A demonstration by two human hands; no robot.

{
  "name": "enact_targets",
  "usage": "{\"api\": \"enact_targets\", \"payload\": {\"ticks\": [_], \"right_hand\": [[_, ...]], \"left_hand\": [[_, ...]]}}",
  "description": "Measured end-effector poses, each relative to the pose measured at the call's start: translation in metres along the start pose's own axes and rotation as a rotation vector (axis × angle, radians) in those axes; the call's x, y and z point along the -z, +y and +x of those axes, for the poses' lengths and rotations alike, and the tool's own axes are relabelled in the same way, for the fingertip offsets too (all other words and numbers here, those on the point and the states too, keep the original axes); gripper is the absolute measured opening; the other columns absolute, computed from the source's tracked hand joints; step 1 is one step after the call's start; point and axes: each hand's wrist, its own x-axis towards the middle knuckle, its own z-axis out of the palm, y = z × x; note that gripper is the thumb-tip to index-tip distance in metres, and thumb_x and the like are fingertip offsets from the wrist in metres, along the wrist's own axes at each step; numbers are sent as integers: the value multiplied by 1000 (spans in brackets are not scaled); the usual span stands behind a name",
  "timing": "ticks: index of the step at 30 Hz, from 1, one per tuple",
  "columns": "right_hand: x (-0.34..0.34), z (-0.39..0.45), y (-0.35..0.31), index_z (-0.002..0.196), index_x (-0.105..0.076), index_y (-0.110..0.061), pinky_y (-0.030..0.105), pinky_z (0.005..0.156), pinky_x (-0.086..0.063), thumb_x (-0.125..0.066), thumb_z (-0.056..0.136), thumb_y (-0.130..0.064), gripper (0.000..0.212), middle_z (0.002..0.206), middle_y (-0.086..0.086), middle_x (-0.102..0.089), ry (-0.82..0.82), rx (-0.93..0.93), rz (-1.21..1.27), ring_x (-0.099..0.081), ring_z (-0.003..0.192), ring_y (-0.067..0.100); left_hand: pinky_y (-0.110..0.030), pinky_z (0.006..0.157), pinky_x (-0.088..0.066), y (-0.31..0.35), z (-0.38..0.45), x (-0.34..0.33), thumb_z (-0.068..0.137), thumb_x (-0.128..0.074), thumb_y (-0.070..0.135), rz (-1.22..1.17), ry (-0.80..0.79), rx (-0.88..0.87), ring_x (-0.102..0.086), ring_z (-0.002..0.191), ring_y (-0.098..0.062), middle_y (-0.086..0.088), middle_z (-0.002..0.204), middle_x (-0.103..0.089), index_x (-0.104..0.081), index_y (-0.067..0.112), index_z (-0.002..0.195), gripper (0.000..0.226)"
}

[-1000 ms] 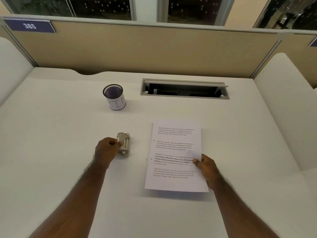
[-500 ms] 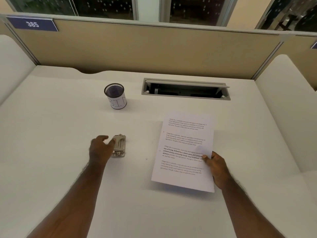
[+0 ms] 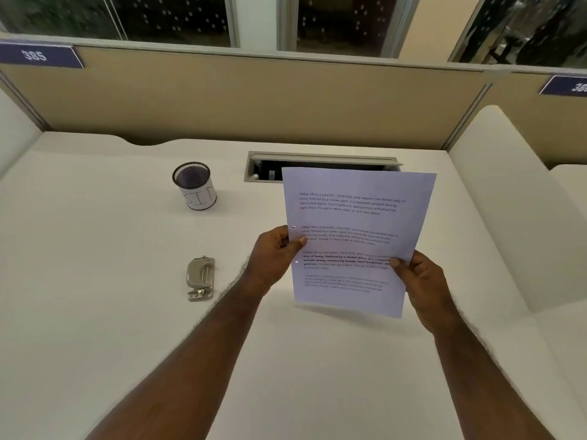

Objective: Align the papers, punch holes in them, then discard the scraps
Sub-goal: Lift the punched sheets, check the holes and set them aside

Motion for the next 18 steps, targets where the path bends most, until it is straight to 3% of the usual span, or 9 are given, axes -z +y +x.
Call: {"api": "enact_targets", "payload": {"ticks": [6,11,14,16,18], "right_hand": [[18,13,-12,103,-70,-22,17,73,-57,-64,90,-16,15,96,-15,-74,36,64,-30,-69,79,3],[17,17,21,96,-71,-24,17,75,-56,-67,88,-14,13,89,-19,-74,39,-33,-54,-69,87,16],[17,16,30,96,-73,-23,24,82,-54,-68,88,-13,14,93,-13,-75,36,-68,-28,-69,86,11],[18,17,30,99,-72,-20,18,78,-55,-67,89,-13,13,97,-9,-74,28,-59,-34,-70,82,4],[17,19,34,98,-71,-22,23,81,-55,-67,89,-15,12,98,-5,-74,33,-71,-43,-70,88,10]], "left_hand": [[-29,85,-57,17,10,-15,92,-62,21,125,23,-107,-72,92,-13,1,104,-76,-72,13,108,20],[-33,89,-56,-6,4,-21,92,-62,20,306,2,-127,-70,94,-16,8,103,-74,-74,15,109,21],[-34,92,-55,-13,3,-21,92,-62,17,301,10,-172,-70,98,-14,6,107,-74,-73,15,112,23],[-33,93,-54,-13,4,-21,93,-61,17,295,18,-160,-70,99,-15,6,109,-73,-72,15,113,24],[-34,94,-54,-12,6,-23,93,-60,17,292,15,-126,-69,97,-16,7,107,-73,-72,14,113,24]]}}
